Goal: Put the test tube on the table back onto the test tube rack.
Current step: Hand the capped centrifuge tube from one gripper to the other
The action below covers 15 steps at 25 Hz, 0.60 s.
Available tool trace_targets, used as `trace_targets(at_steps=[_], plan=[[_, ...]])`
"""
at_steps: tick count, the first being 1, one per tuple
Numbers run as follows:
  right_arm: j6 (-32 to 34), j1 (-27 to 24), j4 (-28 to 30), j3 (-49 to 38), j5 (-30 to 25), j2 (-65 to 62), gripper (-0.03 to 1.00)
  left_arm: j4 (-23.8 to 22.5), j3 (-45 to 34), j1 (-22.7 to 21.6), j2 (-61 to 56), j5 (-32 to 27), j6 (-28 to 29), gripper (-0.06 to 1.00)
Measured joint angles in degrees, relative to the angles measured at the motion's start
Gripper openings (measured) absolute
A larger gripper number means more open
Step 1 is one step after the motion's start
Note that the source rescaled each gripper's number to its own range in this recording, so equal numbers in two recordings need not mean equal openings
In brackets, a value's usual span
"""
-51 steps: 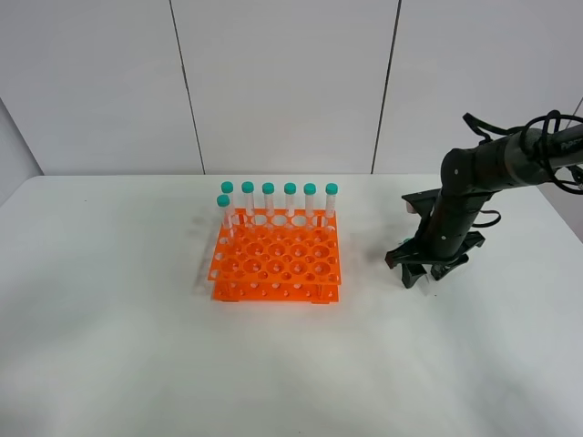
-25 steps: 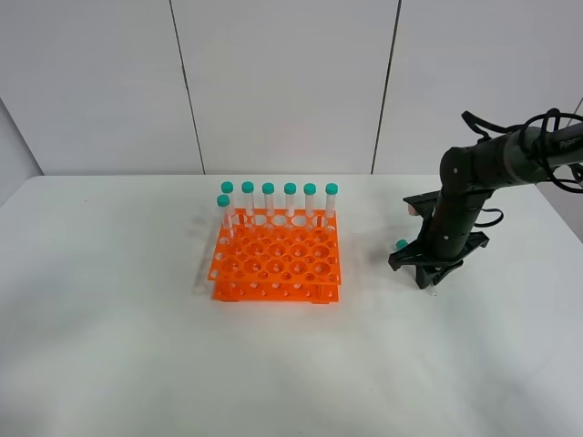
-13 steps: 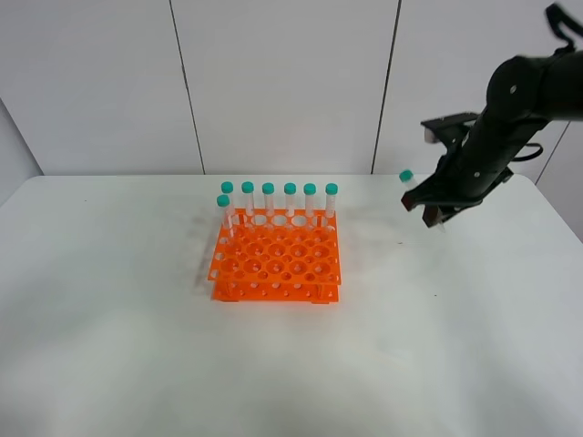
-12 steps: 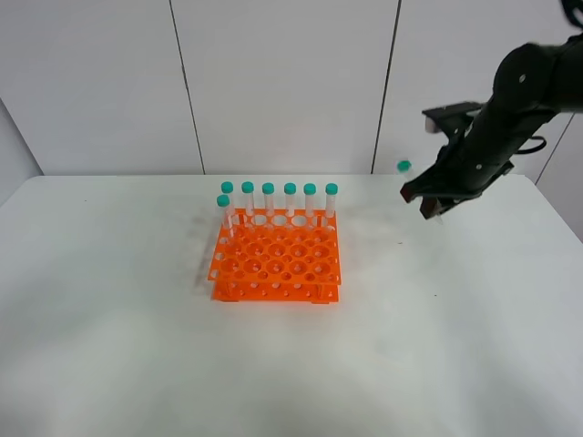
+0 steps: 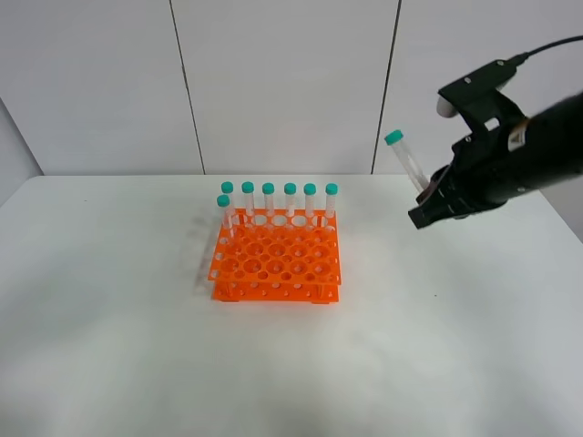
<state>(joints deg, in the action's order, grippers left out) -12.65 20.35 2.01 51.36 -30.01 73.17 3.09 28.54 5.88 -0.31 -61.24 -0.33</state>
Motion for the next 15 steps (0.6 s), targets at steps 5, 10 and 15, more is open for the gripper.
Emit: trace_targets(at_steps=[5, 10, 15], plan=[[-3.9, 0.0, -8.2, -17.2, 18.9, -13.1, 0.01, 0.0, 0.0, 0.0, 0.0, 0.0, 0.0, 1.0], [-7.2, 0.5, -12.9, -28.8, 29.6, -25.7, 0.01, 0.0, 0.0, 0.0, 0.0, 0.0, 0.0, 1.0], [-8.9, 6.3, -12.3, -31.3, 32.4, -30.2, 0.01, 0.0, 0.0, 0.0, 0.0, 0.0, 0.0, 1.0]])
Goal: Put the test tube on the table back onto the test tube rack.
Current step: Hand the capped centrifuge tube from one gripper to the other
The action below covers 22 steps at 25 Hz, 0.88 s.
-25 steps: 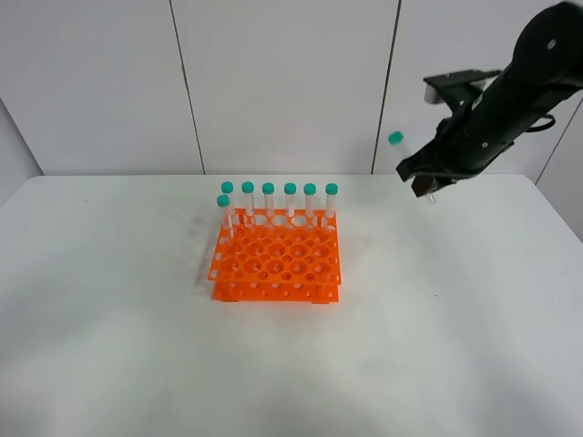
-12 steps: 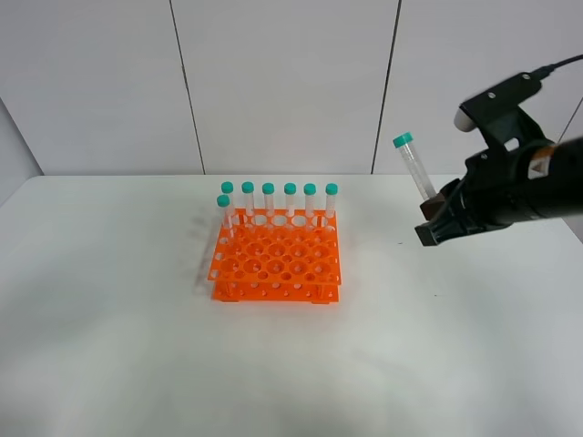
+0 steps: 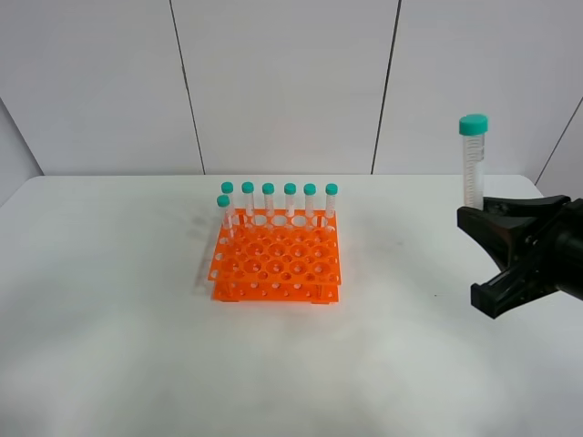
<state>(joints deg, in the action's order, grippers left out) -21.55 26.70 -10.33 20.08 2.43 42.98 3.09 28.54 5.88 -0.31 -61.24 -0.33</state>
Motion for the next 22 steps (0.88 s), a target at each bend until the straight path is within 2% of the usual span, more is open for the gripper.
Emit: trace_targets(at_steps=[6, 11, 16, 22], plan=[[-0.9, 11.2, 0.1, -0.4, 0.0, 2.9, 0.01, 0.0, 0.0, 0.0, 0.0, 0.0, 0.0, 1.0], [-0.7, 18.9, -0.1, -0.4, 2.5, 3.1, 0.01, 0.0, 0.0, 0.0, 0.0, 0.0, 0.0, 1.0], [-0.7, 23.5, 0.0, -0.4, 3.0, 3.1, 0.01, 0.0, 0.0, 0.0, 0.0, 0.0, 0.0, 1.0], [-0.7, 23.9, 0.4, -0.4, 3.4, 3.1, 0.01, 0.0, 0.0, 0.0, 0.0, 0.0, -1.4, 1.0]])
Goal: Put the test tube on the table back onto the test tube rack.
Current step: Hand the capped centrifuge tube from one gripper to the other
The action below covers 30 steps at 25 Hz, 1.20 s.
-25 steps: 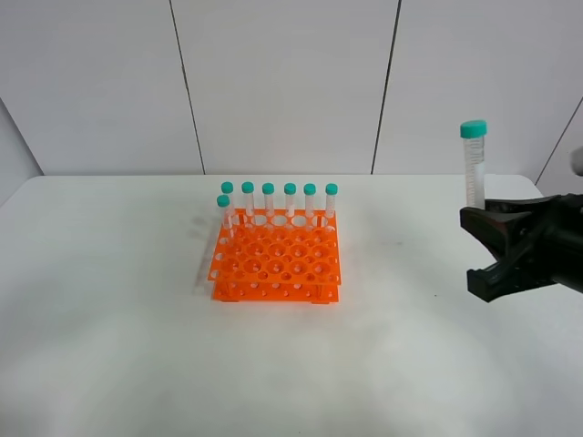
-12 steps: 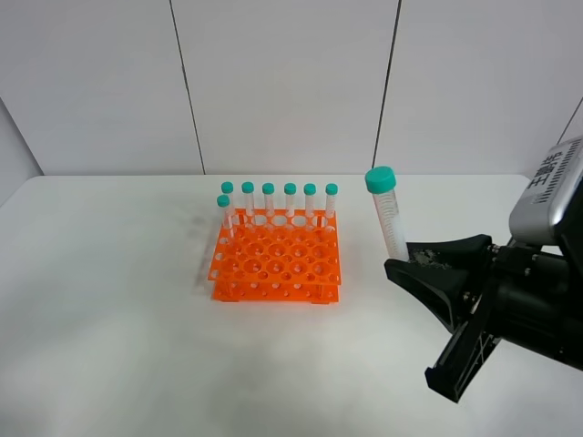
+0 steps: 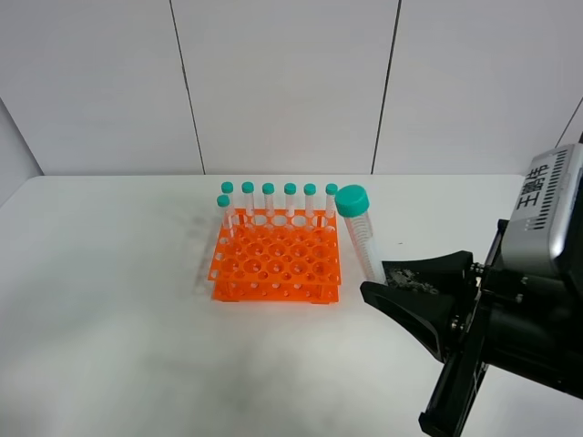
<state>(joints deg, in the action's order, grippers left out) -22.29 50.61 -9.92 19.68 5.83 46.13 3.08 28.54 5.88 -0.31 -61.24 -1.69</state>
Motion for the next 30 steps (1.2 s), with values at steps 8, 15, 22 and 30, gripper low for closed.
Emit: trace_targets(at_steps=[8, 15, 22, 30], plan=[[-0.2, 0.0, 0.4, 0.0, 0.2, 0.0, 0.01, 0.8, 0.0, 15.2, 0.0, 0.0, -6.4, 1.0], [-0.8, 0.0, 0.4, 0.0, 0.0, 0.0, 0.01, 1.5, 0.3, 26.8, 0.0, 0.7, -11.1, 1.0], [-0.8, 0.0, 0.6, 0.0, 0.0, 0.0, 0.01, 13.9, 0.8, 27.7, 5.8, 6.8, -23.4, 1.0], [-0.8, 0.0, 0.6, 0.0, -0.1, 0.0, 0.01, 28.7, 5.8, 33.1, 22.2, 18.2, -36.0, 0.92]])
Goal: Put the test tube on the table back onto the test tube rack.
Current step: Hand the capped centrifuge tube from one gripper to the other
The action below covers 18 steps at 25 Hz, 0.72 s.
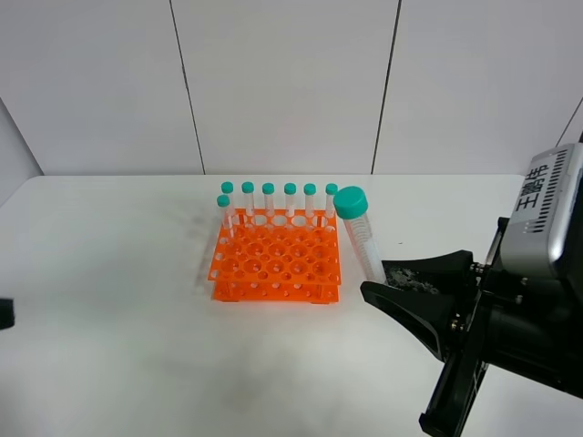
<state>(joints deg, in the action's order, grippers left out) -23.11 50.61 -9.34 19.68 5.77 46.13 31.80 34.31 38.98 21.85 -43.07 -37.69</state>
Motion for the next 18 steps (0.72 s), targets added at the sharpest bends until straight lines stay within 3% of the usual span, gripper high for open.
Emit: trace_targets(at_steps=[3, 7, 11, 18], plan=[[-0.1, 0.0, 0.3, 0.0, 0.0, 0.0, 0.01, 5.8, 3.8, 0.0, 7.3, 5.3, -5.5, 0.91], [-0.1, 0.0, 0.7, 0.0, 0.0, 0.0, 0.01, 19.1, 7.7, 0.0, 15.6, 10.9, -18.0, 0.89], [-0.7, 0.0, 1.3, 0.0, 0.0, 0.0, 0.01, 31.6, 9.4, 0.0, 23.0, 11.2, -30.3, 0.88], [-1.3, 0.0, 1.4, 0.0, -0.3, 0.0, 0.01, 45.0, 11.2, 0.0, 34.2, 11.4, -44.1, 0.88]])
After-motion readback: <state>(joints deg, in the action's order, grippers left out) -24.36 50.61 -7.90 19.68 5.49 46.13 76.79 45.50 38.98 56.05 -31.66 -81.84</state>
